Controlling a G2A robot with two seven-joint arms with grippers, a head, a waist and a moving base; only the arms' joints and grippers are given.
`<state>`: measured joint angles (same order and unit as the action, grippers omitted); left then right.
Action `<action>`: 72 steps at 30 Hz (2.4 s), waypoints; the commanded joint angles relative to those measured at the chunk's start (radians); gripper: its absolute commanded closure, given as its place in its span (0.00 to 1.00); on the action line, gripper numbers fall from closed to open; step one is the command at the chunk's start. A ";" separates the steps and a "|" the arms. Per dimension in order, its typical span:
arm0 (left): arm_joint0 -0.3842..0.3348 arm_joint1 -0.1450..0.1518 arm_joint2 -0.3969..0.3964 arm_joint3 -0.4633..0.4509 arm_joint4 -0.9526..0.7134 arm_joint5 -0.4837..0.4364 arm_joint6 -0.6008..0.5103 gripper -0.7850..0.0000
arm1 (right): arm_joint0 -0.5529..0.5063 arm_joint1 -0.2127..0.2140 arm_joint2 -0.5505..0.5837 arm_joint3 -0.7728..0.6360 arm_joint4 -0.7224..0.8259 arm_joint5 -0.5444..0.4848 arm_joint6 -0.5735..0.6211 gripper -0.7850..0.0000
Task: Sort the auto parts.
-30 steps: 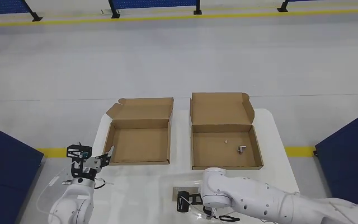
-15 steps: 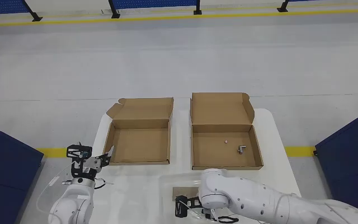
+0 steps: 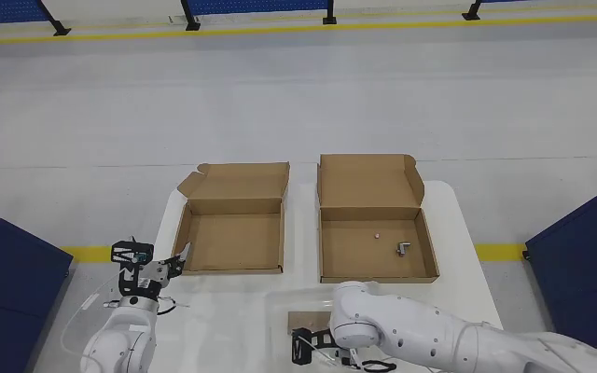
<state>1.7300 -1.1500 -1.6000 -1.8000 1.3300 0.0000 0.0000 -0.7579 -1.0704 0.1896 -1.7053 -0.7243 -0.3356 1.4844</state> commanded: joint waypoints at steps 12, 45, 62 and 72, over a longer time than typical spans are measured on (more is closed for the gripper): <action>0.000 0.000 0.000 0.000 0.000 0.000 0.000 0.00 | 0.003 -0.013 -0.018 0.029 0.008 -0.010 -0.010 0.87; 0.000 0.000 0.000 0.000 0.000 0.000 0.000 0.00 | -0.034 0.073 0.160 -0.116 0.028 0.092 -0.033 1.00; 0.000 0.000 0.000 0.000 0.000 0.000 0.000 0.00 | -0.131 0.289 0.460 -0.120 0.546 -0.212 -0.212 1.00; 0.000 0.000 0.000 0.000 0.000 0.000 0.000 0.00 | -0.131 0.289 0.460 -0.120 0.546 -0.212 -0.212 1.00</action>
<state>1.7300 -1.1500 -1.6000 -1.8000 1.3300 0.0000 0.0000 -0.8891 -0.7813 0.6495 -1.8253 -0.1780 -0.5478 1.2725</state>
